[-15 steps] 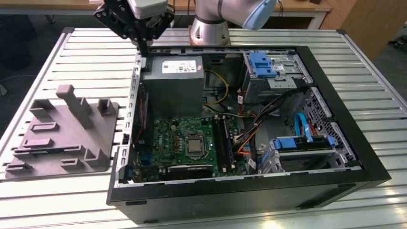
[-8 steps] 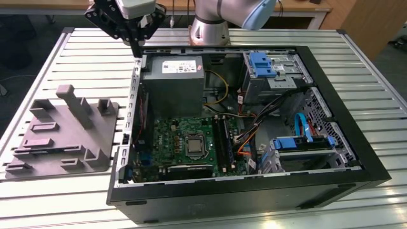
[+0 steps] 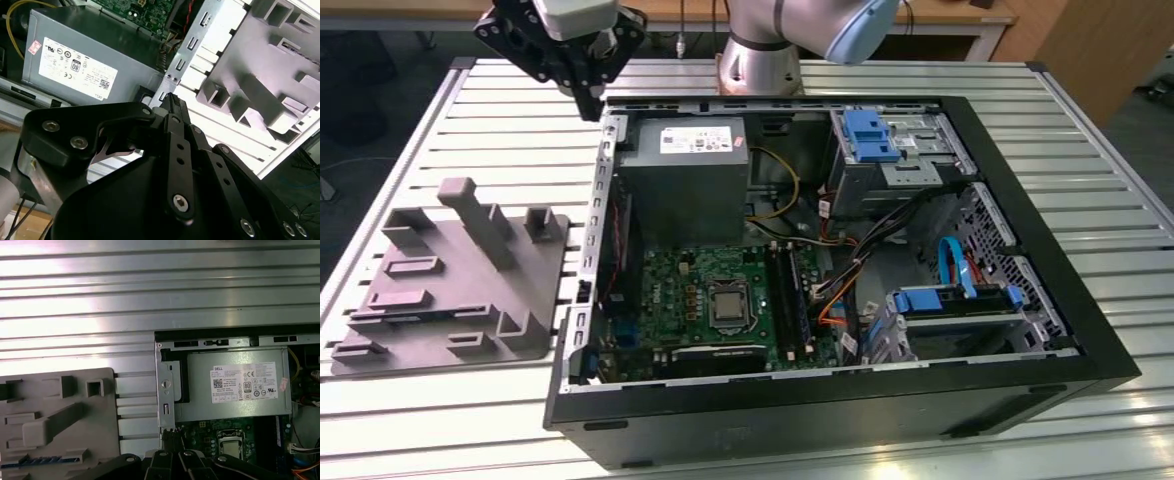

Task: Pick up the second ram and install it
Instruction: 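Reach for the second ram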

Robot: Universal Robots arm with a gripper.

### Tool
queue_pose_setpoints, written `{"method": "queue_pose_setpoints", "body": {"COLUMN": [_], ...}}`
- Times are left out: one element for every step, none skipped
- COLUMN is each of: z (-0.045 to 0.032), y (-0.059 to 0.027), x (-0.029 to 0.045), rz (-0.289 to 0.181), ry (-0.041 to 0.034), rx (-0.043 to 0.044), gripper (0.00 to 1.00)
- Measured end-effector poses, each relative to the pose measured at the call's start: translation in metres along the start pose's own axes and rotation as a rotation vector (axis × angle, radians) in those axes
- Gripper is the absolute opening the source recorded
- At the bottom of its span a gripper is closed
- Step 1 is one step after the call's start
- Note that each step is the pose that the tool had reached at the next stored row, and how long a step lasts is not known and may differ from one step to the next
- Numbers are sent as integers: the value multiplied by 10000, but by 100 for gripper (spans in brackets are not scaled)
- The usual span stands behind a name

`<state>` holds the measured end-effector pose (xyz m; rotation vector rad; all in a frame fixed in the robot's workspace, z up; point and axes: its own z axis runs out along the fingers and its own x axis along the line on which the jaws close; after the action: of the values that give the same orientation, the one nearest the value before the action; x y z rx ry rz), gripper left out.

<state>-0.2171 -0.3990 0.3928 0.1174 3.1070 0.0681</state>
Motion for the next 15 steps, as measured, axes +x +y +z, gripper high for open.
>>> {"method": "queue_pose_setpoints", "body": {"z": [-1, -1, -2, -3, -3, -4, -5, -5, -6, -6, -7, -7, -7, -8, -8], "y": [-2, -3, -5, -6, -8, -9, -10, -12, -13, -15, -17, -18, -19, -21, -23], "x": [21, 42, 64, 84, 104, 123, 141, 160, 180, 200, 222, 243, 262, 282, 303], "rz": [0, 1, 1, 1, 1, 1, 0, 0, -1, -1, 0, 0, 1, 1, 1], "ry": [-2, -4, -5, -7, -9, -9, -10, -12, -13, -15, -17, -19, -21, -21, -23], "rx": [0, 0, 0, -1, 0, 0, 0, 0, 0, -1, -1, -1, -1, -1, -1], "gripper": [10, 10, 10, 10, 10, 10, 10, 10, 10, 10, 10, 10, 10, 10, 10]}}
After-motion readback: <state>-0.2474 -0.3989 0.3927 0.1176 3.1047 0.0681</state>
